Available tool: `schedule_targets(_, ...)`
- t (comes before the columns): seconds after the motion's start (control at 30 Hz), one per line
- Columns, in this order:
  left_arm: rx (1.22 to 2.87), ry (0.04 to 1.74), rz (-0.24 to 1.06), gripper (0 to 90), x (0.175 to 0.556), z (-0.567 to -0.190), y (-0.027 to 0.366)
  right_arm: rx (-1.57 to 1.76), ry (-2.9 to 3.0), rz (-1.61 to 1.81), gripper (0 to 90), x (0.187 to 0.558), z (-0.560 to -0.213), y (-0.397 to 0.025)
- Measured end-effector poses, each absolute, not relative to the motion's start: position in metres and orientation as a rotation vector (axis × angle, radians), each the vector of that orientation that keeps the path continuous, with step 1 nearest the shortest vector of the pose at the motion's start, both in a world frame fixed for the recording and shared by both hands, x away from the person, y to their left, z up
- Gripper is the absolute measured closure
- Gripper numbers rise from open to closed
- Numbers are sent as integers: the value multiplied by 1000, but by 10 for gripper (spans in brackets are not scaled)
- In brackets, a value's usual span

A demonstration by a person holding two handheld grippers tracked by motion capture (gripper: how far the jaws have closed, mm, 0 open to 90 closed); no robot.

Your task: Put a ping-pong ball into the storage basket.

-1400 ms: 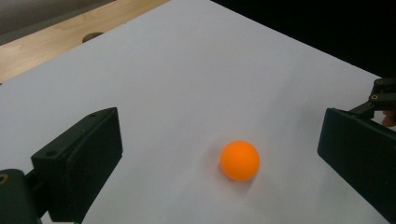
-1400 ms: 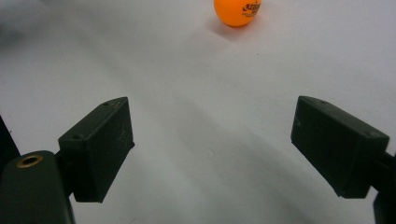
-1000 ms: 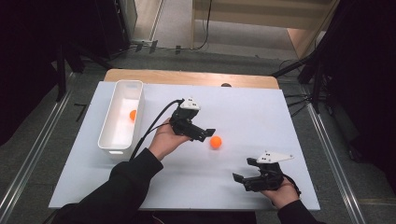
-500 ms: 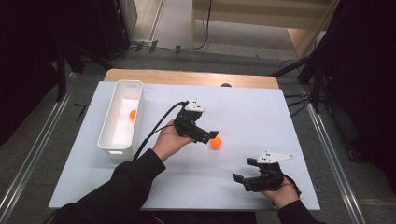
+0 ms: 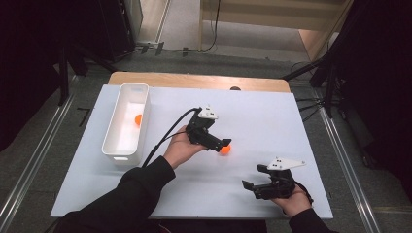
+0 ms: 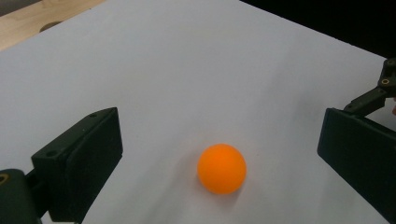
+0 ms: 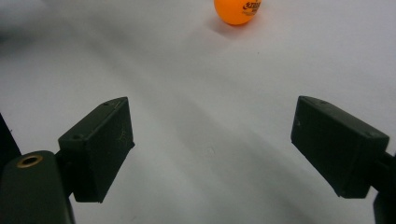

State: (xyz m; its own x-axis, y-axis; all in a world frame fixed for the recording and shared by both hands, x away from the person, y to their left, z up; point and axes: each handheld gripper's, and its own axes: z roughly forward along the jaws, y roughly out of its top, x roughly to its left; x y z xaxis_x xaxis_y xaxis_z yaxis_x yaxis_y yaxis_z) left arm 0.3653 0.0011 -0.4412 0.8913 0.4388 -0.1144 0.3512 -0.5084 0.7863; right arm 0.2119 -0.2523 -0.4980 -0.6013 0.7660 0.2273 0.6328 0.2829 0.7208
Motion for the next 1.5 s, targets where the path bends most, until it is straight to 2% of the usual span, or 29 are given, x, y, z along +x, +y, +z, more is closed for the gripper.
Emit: schedule_targets(1.5, 2191, 547, 132, 23, 362, -471, -19, 1321, 2378, 1217, 116, 211, -499, -253)
